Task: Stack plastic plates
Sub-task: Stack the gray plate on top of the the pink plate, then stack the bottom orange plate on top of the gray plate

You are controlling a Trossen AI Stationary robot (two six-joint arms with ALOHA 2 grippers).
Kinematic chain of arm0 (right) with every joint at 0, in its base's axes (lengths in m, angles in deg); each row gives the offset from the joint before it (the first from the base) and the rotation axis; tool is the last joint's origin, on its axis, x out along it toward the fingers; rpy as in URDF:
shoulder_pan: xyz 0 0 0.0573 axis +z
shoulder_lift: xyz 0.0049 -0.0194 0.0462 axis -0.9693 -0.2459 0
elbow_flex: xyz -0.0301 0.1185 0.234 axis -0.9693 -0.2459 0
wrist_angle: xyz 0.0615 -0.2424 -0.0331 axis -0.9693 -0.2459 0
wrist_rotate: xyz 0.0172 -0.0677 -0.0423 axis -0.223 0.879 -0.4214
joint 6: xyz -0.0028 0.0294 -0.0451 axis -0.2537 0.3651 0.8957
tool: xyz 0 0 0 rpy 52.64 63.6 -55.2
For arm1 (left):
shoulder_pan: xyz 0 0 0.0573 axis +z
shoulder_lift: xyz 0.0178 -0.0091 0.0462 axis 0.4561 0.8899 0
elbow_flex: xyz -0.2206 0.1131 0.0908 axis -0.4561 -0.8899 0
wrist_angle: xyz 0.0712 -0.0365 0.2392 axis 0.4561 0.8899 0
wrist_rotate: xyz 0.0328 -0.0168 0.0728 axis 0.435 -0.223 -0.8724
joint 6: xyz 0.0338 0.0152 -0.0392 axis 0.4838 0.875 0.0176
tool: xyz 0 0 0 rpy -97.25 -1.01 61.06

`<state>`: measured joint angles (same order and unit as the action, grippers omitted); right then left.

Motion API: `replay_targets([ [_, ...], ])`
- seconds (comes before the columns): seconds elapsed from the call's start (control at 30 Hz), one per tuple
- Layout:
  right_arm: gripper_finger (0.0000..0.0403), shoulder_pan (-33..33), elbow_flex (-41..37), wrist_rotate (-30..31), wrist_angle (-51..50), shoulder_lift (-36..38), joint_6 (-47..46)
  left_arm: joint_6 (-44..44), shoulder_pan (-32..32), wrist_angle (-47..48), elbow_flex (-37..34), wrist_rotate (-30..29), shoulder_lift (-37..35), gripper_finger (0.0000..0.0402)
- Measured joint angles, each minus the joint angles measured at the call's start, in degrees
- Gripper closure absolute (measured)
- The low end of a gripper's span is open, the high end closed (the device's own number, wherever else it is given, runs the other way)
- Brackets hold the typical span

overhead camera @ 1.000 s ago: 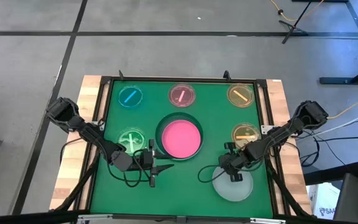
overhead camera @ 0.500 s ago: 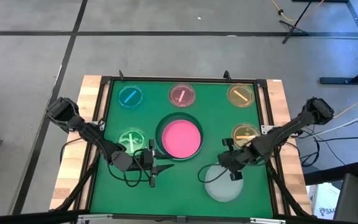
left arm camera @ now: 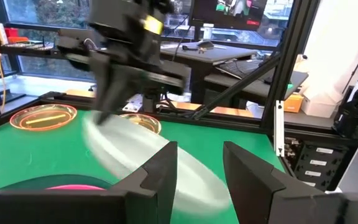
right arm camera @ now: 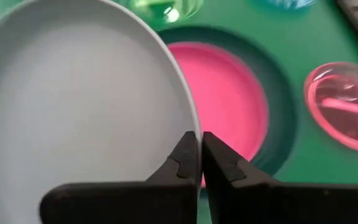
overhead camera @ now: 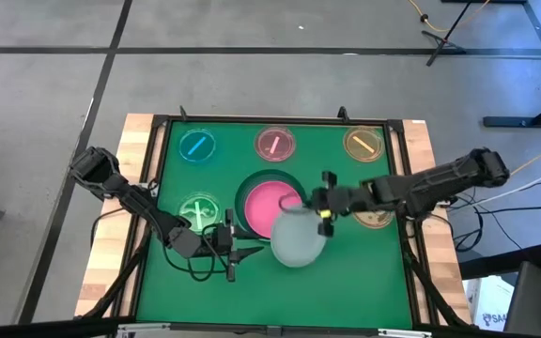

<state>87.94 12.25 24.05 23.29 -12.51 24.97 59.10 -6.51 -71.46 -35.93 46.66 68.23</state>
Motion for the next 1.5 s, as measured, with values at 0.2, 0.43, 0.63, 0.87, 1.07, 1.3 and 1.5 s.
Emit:
replay_targets([
  [0.2, 0.0398, -9.1, 0.0, -1.1, 8.2, -1.2, 2.5, 0.0, 0.0, -0.2, 0.0, 0.0, 0.0, 0.0279],
  [0.43, 0.0398, -16.4, 0.0, -7.3, 15.7, -9.0, 3.5, 0.0, 0.0, -0.3, 0.0, 0.0, 0.0, 0.0279],
  [0.63, 0.0398, -19.5, 0.0, -9.7, 16.5, -16.5, 3.4, 0.0, 0.0, -0.1, 0.0, 0.0, 0.0, 0.0279],
  [0.87, 0.0394, -19.7, 0.0, -11.8, 19.8, -21.0, 3.5, 0.0, 0.0, -0.1, 0.0, 0.4, 0.0, 0.0279],
  [1.07, 0.0326, -19.7, 0.0, -12.7, 20.2, -20.8, 5.0, 0.0, 0.0, 0.0, 0.0, 0.5, 0.0, 0.0279],
  [1.3, 0.0225, -18.6, 2.3, -14.8, 12.0, -13.9, 9.1, -0.2, -0.1, 0.0, 0.0, 0.5, 0.0, 0.0279],
  [1.5, 0.0201, -11.6, 1.2, -8.4, -3.2, -1.7, 8.2, 2.4, -0.1, 4.0, 0.0, 1.6, -3.2, 0.0279],
])
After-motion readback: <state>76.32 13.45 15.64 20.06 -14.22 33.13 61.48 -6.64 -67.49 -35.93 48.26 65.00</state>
